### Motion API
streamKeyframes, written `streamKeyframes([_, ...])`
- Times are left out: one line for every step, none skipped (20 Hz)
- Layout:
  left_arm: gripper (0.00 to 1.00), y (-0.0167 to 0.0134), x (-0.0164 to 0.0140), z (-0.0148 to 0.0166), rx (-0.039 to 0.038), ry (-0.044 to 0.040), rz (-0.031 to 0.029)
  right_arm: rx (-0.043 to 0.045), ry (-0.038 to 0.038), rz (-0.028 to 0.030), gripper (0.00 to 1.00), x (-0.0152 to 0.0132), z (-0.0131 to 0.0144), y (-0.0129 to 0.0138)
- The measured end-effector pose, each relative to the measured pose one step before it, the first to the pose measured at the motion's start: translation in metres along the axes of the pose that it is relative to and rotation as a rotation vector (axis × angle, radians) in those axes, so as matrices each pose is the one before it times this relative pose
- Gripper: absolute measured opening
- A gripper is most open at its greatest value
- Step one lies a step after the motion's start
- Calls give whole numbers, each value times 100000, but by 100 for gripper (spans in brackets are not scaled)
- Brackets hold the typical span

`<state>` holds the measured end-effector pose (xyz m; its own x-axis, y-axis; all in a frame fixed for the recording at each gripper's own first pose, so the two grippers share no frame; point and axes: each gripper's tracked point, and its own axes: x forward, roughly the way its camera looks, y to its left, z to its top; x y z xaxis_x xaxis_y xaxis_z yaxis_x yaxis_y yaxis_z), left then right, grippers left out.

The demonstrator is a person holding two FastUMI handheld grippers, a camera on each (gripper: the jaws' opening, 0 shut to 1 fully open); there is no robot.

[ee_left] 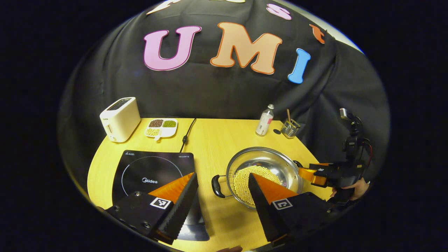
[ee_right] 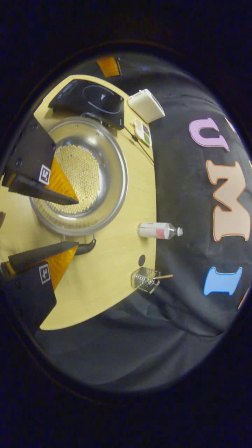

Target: First push the handle of the pot to place it horizontally, then grasp the pot with both hands and set it on the induction cooktop.

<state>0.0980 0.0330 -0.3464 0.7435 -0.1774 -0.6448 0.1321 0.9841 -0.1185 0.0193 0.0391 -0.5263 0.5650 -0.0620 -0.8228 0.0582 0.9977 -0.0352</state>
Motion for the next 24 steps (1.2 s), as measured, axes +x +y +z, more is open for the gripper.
streamKeyframes([89, 125, 415, -767, 297, 1989, 1671, -715, -556, 86, 69, 358, 169, -583])
streamKeyframes([89, 179, 532, -796, 766, 2388, 1885, 290, -179, 477, 71, 260, -99, -358])
streamKeyframes([90, 97, 543, -827, 663, 2864, 1605, 782, 211, 1333, 73, 505, -22, -223])
streamKeyframes([89, -104, 508, -605, 107, 2052, 1010, 783, 848, 1725, 81, 693, -55, -68])
streamKeyframes([90, -151, 508, -444, -269, 1844, 1009, 642, 671, 962, 84, 559, 13, -184])
streamKeyframes([89, -65, 501, -502, -837, 1977, 1093, 264, 480, 247, 87, 616, -33, -290])
streamKeyframes([90, -318, 472, -418, -1041, 1835, 53, 591, 597, 698, 87, 651, 94, -151])
streamKeyframes([90, -253, 654, -64, -671, 670, -15, 1055, 1640, 1307, 87, 634, -321, 125])
streamKeyframes([90, -165, 654, -157, -141, 1195, 65, 1014, 1759, 1109, 87, 609, -300, 74])
streamKeyframes([90, -33, 621, -309, -11, 1745, 393, 470, 1762, 772, 87, 594, -310, -125])
streamKeyframes([90, 86, 775, -202, -313, 1232, 202, 11, 1282, 706, 87, 455, -187, -36])
streamKeyframes([90, 55, 684, -309, -1350, 2075, 440, -451, 709, 496, 87, 401, -231, 11])
streamKeyframes([90, 80, 629, -323, -1199, 1776, 146, -307, 847, 480, 87, 328, -137, 12])
streamKeyframes([90, 334, 623, -310, -750, 1825, 847, 230, 1185, 581, 87, 380, -236, -101])
streamKeyframes([90, 318, 687, -190, -104, 1787, 944, 901, 1153, 872, 87, 277, -192, 35])
streamKeyframes([90, 263, 564, -155, -23, 1569, 550, 1132, 1077, 678, 88, 377, -216, -11])
streamKeyframes([90, 268, 584, -115, -395, 1369, 555, 839, 1291, 648, 88, 454, -200, -19])
streamKeyframes([90, 197, 537, -119, -377, 1495, 171, 681, 1053, 539, 87, 181, -200, -19])
streamKeyframes([96, 190, 640, -289, -322, 1736, 155, 663, 1082, 745, 86, 330, -117, -17])
streamKeyframes([90, 228, 544, -380, -10, 2801, 340, 697, 1108, 338, 84, 444, -203, 1])
streamKeyframes([90, 202, 474, -242, 484, 1662, 300, 937, 1043, 527, 82, 237, -86, -21])
streamKeyframes([96, 130, 456, -98, 883, 1499, 571, 776, 1072, 417, 80, 183, -61, 75])
streamKeyframes([94, 47, 322, 84, 620, 155, 345, 486, 1005, 327, 80, 84, -153, 71])
streamKeyframes([93, 19, 391, 39, 616, 465, 340, -75, 1379, 247, 81, 466, -370, 83])
